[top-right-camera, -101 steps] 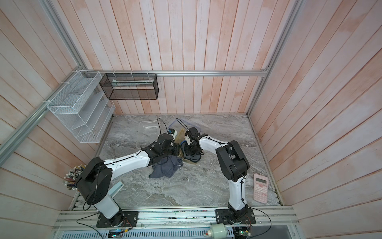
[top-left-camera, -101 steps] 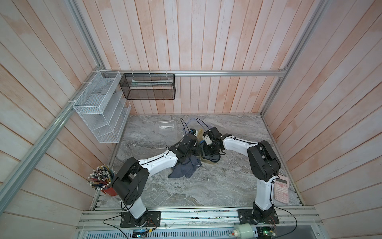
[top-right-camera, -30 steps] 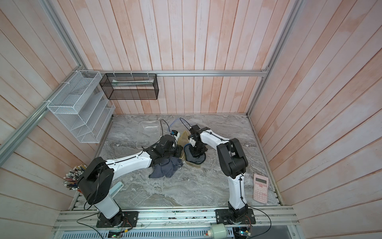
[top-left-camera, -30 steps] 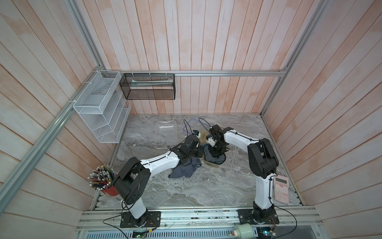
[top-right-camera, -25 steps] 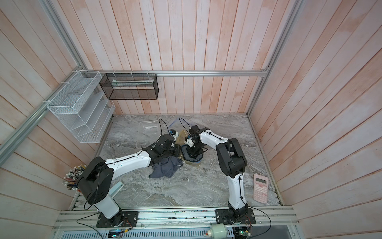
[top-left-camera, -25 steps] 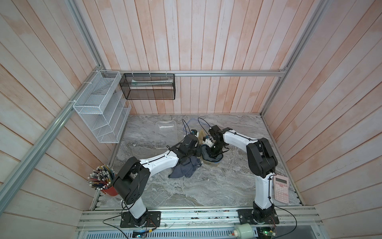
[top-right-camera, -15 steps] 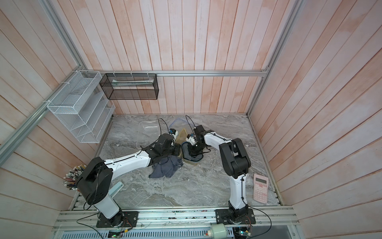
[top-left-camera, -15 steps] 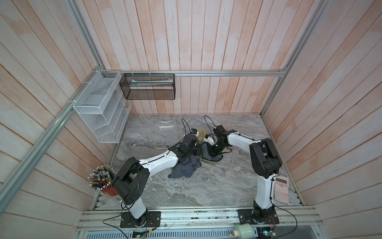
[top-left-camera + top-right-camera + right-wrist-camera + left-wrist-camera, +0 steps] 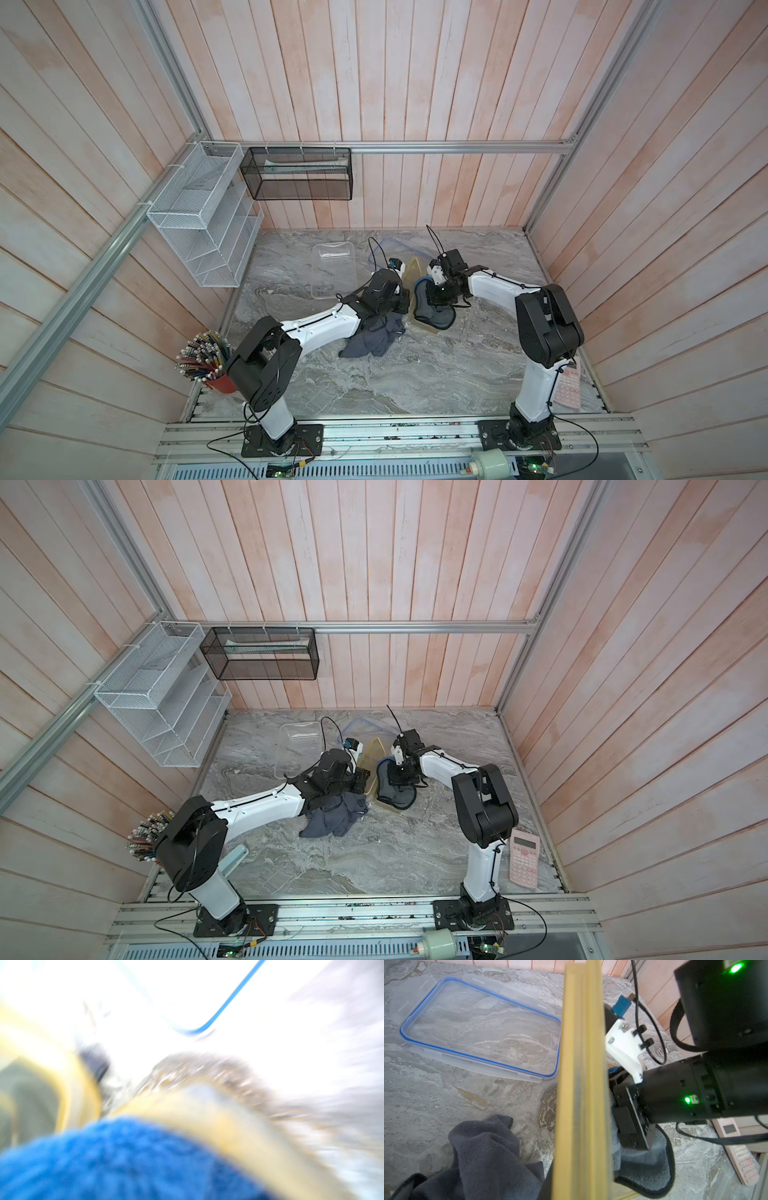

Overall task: Wipe the insides of the lunch boxes
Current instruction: Wipe the dirt inside the lunch box.

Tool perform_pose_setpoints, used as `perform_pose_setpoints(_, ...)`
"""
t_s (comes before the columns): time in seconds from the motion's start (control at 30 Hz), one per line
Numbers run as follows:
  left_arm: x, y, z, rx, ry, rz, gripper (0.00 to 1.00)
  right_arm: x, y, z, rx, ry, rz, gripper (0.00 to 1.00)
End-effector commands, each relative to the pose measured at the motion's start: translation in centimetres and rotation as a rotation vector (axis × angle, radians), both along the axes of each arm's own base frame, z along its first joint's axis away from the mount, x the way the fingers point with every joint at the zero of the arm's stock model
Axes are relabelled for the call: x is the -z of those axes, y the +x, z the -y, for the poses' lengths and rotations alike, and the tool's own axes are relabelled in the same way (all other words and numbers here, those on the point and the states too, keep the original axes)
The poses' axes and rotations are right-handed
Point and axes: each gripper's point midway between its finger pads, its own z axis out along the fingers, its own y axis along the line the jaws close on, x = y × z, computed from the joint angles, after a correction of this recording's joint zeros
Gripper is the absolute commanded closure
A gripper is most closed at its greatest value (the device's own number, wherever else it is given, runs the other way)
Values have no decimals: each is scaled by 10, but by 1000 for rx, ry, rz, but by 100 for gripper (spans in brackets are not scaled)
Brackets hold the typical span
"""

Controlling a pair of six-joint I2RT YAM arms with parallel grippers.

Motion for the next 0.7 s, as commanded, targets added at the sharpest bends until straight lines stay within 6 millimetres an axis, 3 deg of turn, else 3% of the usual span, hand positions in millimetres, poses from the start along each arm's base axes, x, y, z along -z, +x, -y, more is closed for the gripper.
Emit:
perform_pose_setpoints(0.0, -4, -9, 12, 61, -22, 1, 100, -2, 33, 37, 120, -198, 107, 100)
perform_pose_setpoints(0.23, -1, -3, 2, 28, 3, -2, 100, 16, 21, 92, 92, -557, 20, 100)
perform_pose_setpoints(0.4, -2, 5, -5, -3, 9, 0, 100, 15, 5, 108, 57, -648, -24, 100)
perform_pose_setpoints(0.47, -1, 9, -7, -16, 12, -3, 100, 13, 0, 104, 18, -648, -28, 100)
perform_pose_setpoints(0.57, -1, 14, -5, -19, 17, -6, 100, 0, -5, 73, -76, -517, 22, 100)
perform_pose_setpoints(0.67, -1, 15, -2, -11, 16, -12, 100, -35, -2, 38, -84, -233, 116, 100)
